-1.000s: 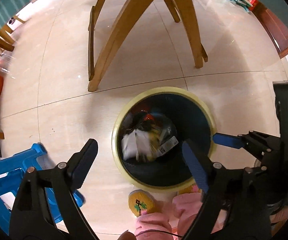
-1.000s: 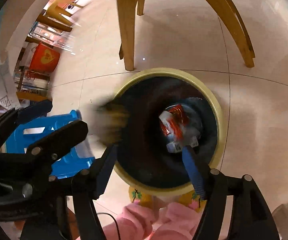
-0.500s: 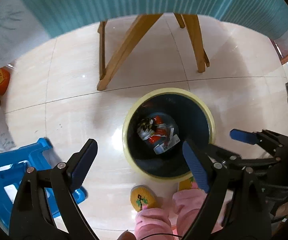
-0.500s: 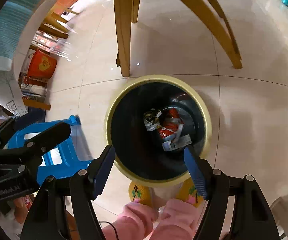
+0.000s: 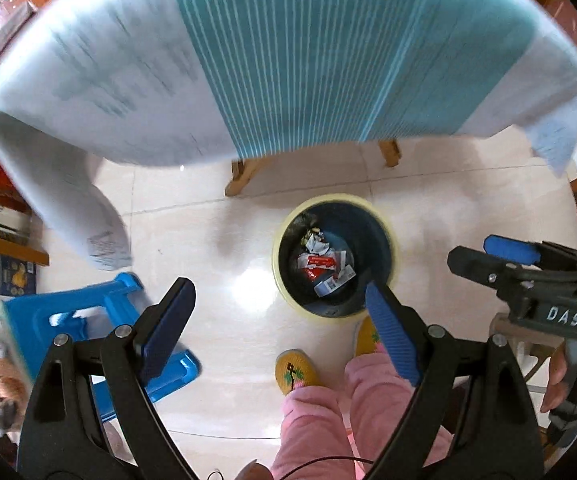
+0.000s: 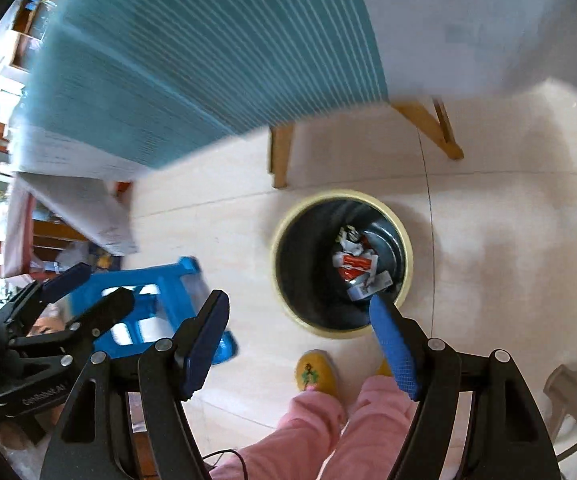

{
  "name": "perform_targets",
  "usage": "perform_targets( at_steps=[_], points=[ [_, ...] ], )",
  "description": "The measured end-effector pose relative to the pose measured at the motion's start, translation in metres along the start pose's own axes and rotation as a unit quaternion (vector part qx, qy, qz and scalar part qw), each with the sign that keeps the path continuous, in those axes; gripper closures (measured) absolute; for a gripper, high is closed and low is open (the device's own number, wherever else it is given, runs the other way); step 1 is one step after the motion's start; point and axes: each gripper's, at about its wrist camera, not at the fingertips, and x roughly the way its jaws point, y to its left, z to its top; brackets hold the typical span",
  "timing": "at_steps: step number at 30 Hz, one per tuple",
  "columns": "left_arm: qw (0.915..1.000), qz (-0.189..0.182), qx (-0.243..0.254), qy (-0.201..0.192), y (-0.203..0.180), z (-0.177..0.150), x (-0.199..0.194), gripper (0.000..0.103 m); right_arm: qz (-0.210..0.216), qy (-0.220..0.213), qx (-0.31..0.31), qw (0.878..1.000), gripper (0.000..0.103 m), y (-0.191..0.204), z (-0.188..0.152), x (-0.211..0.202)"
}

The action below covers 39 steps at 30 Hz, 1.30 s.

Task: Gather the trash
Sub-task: 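Move both tools back over the table toward the paper cup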

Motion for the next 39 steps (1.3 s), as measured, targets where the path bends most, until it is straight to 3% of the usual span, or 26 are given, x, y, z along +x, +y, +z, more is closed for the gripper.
perform_targets(
  at_steps=[13, 21, 29, 39],
  points=[
    [0.9933, 0.025, -0.013, -0.112, 0.013, 0.045, -0.197, 0.018, 0.038, -0.111, -0.092, 0.989, 0.029, 0.099, 0.038, -0.205],
    [0.9811, 0.042, -0.059, -0.179, 0.016, 0.09, -0.275, 0.018, 0.043, -0.186, -0.145, 0.971, 0.027, 0.125, 0.076, -0.295],
    [0.9773, 0.018, -0.088, -0.192, 0.013, 0.141, -0.299, 0.018, 0.046, -0.209, -0.166, 0.963, 0.025, 0.134, 0.125, -0.325],
    [0.9843, -0.005, -0.075, -0.16, 0.034, 0.238, -0.262, 0.018, 0.052, -0.186, -0.107, 0.975, 0.025, 0.129, 0.191, -0.294]
  ],
)
